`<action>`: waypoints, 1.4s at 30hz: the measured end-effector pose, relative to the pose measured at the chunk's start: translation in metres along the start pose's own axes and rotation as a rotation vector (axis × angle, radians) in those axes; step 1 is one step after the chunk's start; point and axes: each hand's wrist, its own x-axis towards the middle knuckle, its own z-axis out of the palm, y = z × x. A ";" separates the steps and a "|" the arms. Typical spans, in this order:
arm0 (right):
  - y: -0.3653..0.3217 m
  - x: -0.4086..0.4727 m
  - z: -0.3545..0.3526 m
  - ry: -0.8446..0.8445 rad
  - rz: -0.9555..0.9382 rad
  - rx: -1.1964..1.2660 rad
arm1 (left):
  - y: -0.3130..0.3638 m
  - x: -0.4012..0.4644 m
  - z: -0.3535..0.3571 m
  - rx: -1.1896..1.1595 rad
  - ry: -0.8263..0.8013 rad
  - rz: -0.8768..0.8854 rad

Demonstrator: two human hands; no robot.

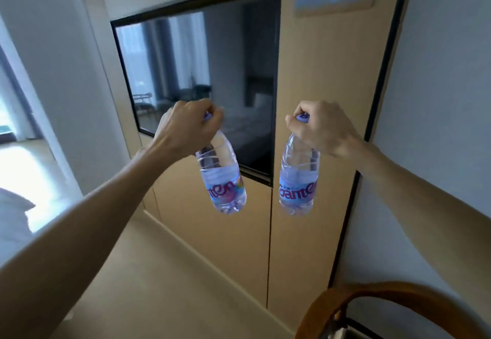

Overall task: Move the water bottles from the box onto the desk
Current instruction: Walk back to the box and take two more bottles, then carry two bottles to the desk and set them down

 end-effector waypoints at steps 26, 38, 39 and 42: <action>-0.281 0.275 0.395 -0.249 -0.419 0.404 | -0.433 0.060 -0.111 0.397 0.107 -0.309; -0.376 0.425 0.559 -0.320 -0.594 0.516 | -0.599 0.130 -0.122 0.666 0.093 -0.370; -0.385 0.435 0.573 -0.319 -0.600 0.522 | -0.615 0.134 -0.122 0.688 0.102 -0.377; -0.414 0.462 0.617 -0.335 -0.620 0.551 | -0.665 0.141 -0.124 0.674 0.108 -0.393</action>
